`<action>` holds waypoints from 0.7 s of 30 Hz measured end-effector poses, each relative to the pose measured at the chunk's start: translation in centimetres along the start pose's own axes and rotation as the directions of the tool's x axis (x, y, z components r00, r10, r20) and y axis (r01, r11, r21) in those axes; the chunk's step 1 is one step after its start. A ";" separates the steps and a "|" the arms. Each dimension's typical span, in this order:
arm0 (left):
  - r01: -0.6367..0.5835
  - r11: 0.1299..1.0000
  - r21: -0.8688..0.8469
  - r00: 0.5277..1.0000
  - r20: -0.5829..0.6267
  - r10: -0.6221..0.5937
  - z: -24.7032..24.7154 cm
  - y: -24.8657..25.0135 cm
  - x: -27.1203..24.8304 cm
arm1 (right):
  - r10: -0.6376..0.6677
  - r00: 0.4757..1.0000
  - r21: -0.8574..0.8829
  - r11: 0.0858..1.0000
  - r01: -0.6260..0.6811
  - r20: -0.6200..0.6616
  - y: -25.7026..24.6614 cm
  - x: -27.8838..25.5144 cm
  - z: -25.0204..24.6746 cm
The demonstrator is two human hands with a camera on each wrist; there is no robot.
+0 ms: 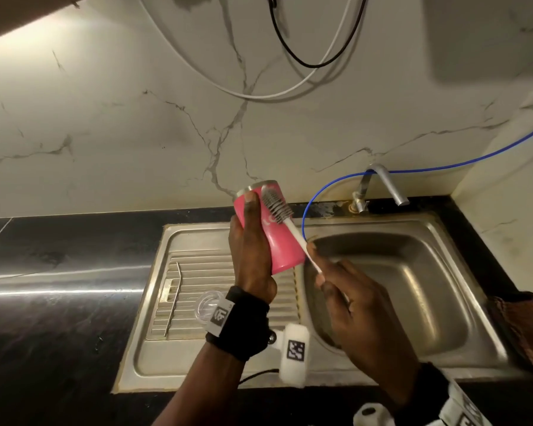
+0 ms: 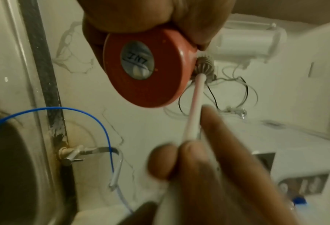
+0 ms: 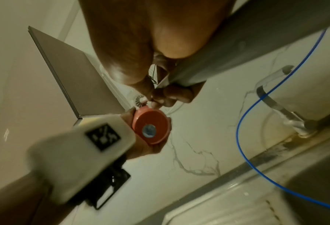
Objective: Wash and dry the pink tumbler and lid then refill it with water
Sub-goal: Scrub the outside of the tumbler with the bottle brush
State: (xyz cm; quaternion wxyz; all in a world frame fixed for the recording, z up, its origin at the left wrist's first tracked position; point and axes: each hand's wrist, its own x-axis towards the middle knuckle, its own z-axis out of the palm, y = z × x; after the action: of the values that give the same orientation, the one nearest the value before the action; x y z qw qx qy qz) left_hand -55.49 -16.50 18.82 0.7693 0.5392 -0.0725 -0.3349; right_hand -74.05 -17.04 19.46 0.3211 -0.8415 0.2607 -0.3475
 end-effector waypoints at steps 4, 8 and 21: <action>-0.037 0.999 -0.016 0.999 -0.035 0.036 -1.1 1.1 1.1 | 0.039 0.996 0.028 0.999 -0.042 0.083 0.0 -2.4 -0.5; -0.004 0.999 -0.049 0.999 0.047 0.006 -0.5 -0.1 -0.2 | 0.002 1.000 -0.035 0.999 -0.001 0.029 0.3 -0.3 -0.3; -0.006 0.997 -0.071 0.999 0.039 0.009 -0.9 0.9 1.0 | 0.067 0.997 0.054 0.996 -0.068 0.023 0.5 -0.9 -0.3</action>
State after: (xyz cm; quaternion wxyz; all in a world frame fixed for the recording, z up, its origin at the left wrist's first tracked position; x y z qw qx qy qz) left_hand -53.89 -16.26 18.97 0.7875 0.5049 -0.0776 -0.3448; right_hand -74.94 -16.82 18.90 0.3583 -0.8268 0.2761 -0.3344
